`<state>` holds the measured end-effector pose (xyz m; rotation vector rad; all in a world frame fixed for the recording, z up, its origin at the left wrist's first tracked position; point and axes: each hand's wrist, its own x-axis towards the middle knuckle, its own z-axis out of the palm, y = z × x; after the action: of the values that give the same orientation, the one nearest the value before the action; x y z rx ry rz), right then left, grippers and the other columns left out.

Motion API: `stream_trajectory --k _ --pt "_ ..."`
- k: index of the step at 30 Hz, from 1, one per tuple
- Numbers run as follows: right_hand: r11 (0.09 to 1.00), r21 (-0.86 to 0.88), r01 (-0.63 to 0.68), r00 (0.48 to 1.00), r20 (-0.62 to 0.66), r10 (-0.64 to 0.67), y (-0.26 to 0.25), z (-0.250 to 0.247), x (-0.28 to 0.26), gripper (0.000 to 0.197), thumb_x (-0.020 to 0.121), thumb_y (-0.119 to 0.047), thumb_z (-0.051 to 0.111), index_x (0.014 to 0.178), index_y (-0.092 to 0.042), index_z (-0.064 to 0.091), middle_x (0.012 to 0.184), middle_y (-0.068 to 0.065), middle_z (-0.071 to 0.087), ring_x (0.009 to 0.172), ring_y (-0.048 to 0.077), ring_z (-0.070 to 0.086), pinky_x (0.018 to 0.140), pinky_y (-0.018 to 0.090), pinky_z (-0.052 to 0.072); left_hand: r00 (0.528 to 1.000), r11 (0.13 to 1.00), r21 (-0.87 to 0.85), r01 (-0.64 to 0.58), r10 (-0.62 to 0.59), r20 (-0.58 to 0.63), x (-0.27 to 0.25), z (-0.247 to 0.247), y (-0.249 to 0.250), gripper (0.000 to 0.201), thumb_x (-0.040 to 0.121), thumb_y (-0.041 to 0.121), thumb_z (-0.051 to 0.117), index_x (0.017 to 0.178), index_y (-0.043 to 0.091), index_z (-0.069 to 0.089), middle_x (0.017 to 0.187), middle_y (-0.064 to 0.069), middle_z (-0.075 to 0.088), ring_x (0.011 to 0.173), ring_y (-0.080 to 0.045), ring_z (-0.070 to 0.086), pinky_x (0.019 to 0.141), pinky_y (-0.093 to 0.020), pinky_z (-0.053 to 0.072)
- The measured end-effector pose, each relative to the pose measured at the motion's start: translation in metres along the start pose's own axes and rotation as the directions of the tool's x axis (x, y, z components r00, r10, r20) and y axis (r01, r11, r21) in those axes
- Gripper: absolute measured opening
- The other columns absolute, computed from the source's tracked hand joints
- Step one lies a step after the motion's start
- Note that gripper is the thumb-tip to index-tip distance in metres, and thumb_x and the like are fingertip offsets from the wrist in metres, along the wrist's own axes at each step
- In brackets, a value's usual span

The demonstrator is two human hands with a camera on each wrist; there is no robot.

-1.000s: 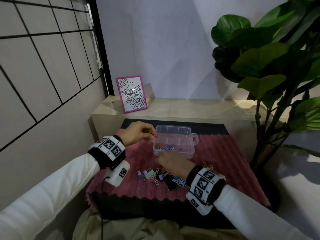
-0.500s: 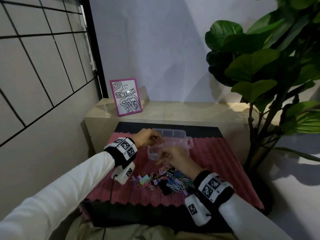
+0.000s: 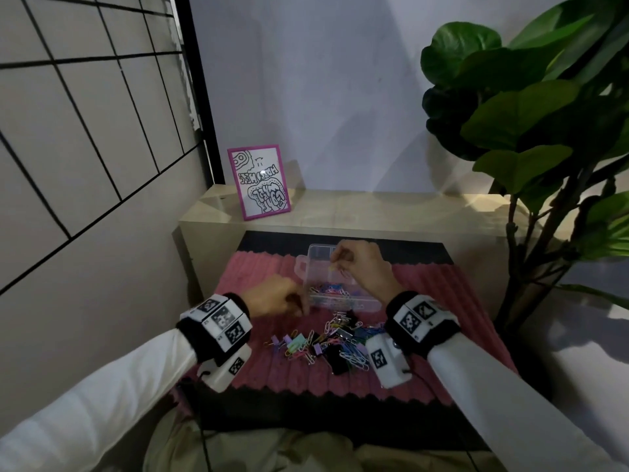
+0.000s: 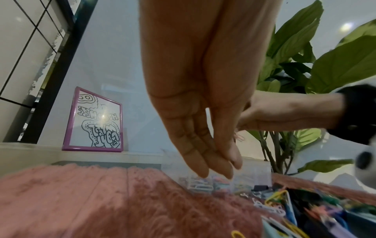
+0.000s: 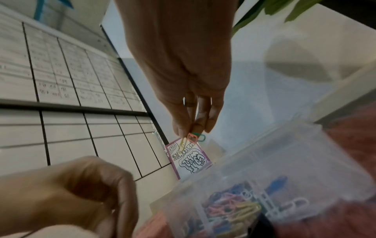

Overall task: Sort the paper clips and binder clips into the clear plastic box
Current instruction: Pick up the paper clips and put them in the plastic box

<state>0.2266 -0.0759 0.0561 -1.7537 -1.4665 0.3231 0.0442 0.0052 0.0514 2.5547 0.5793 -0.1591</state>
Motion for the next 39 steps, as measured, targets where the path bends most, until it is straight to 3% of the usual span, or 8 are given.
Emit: stream_trajectory --k 3,7,11,14,20,26,30,39 --pt "0.971 -0.235 0.05 0.998 0.054 -0.039 0.001 0.007 0.003 0.013 0.083 -0.002 0.061 0.086 -0.011 0.07 0.089 0.005 0.073 0.085 0.018 0.067 0.078 0.035 0.055 0.995 0.994 0.096 0.043 -0.052 0.09 -0.007 0.007 0.001 0.022 0.082 0.003 0.059 0.102 0.009 0.065 0.105 -0.007 0.069 0.091 -0.012 0.062 0.064 -0.005 0.037" --pt "0.936 -0.285 0.209 0.972 0.163 -0.167 -0.005 0.009 -0.017 0.015 0.088 -0.004 0.056 0.093 -0.009 0.069 0.096 0.006 0.071 0.085 0.014 0.064 0.071 0.017 0.046 0.994 0.981 0.179 0.075 -0.058 -0.094 -0.025 0.017 0.004 0.014 0.083 0.011 0.059 0.096 0.009 0.064 0.099 -0.004 0.068 0.091 -0.014 0.062 0.073 -0.02 0.042" --pt "0.899 -0.282 0.335 0.845 0.511 -0.155 -0.012 0.015 -0.038 0.013 0.087 -0.011 0.059 0.098 -0.012 0.066 0.102 0.003 0.067 0.09 0.013 0.058 0.076 0.021 0.039 0.998 0.997 0.072 0.012 -0.008 -0.059 -0.045 0.039 0.009 0.017 0.083 0.014 0.061 0.098 0.013 0.069 0.101 0.002 0.07 0.087 0.001 0.06 0.073 -0.002 0.039" --pt "0.857 -0.32 0.404 0.761 0.637 -0.122 -0.01 0.027 -0.043 0.018 0.082 -0.01 0.065 0.1 -0.007 0.062 0.102 0.009 0.064 0.095 0.02 0.058 0.081 0.033 0.047 0.992 0.999 0.042 0.022 -0.016 -0.125 -0.046 0.05 0.01 0.022 0.081 0.012 0.064 0.102 0.013 0.068 0.103 0.0 0.07 0.091 -0.008 0.064 0.076 -0.011 0.043" --pt "0.838 -0.356 0.413 0.718 0.694 -0.059 -0.01 0.034 -0.037 0.023 0.081 -0.009 0.065 0.103 -0.006 0.06 0.103 0.011 0.06 0.094 0.02 0.054 0.073 0.025 0.037 0.99 0.99 0.123 0.068 -0.052 -0.128 -0.039 0.058 0.013 0.035 0.076 0.024 0.068 0.108 0.015 0.059 0.11 -0.004 0.054 0.098 -0.021 0.054 0.081 -0.032 0.044" --pt "0.908 -0.29 0.302 0.74 0.672 -0.031 -0.006 0.028 -0.033 0.004 0.079 -0.004 0.066 0.082 -0.006 0.067 0.078 0.007 0.065 0.066 0.009 0.055 0.056 0.012 0.035 0.987 0.986 0.14 0.088 -0.067 -0.147 -0.032 0.057 0.014 0.014 0.077 0.011 0.064 0.091 0.014 0.064 0.098 -0.004 0.064 0.089 -0.022 0.061 0.076 -0.033 0.047" --pt "0.999 -0.019 0.032 0.846 0.534 -0.017 -0.002 0.012 -0.034 0.007 0.08 -0.004 0.066 0.087 -0.003 0.068 0.077 0.001 0.069 0.057 -0.013 0.057 0.056 -0.001 0.038 0.993 1.0 0.002 0.023 -0.022 -0.114 -0.03 0.049 0.006 0.011 0.078 0.011 0.066 0.089 0.015 0.068 0.088 0.003 0.07 0.069 0.006 0.057 0.07 -0.009 0.04" --pt "0.891 0.345 -0.295 0.873 0.476 0.104 0.013 0.003 -0.035 0.011 0.079 0.001 0.067 0.08 -0.01 0.068 0.082 0.004 0.068 0.066 0.005 0.067 0.056 0.021 0.057 0.977 0.891 -0.451 0.061 -0.145 -0.155 -0.042 0.02 -0.005 0.009 0.084 0.004 0.059 0.088 0.009 0.065 0.067 0.01 0.067 0.055 0.001 0.063 0.058 -0.012 0.052"
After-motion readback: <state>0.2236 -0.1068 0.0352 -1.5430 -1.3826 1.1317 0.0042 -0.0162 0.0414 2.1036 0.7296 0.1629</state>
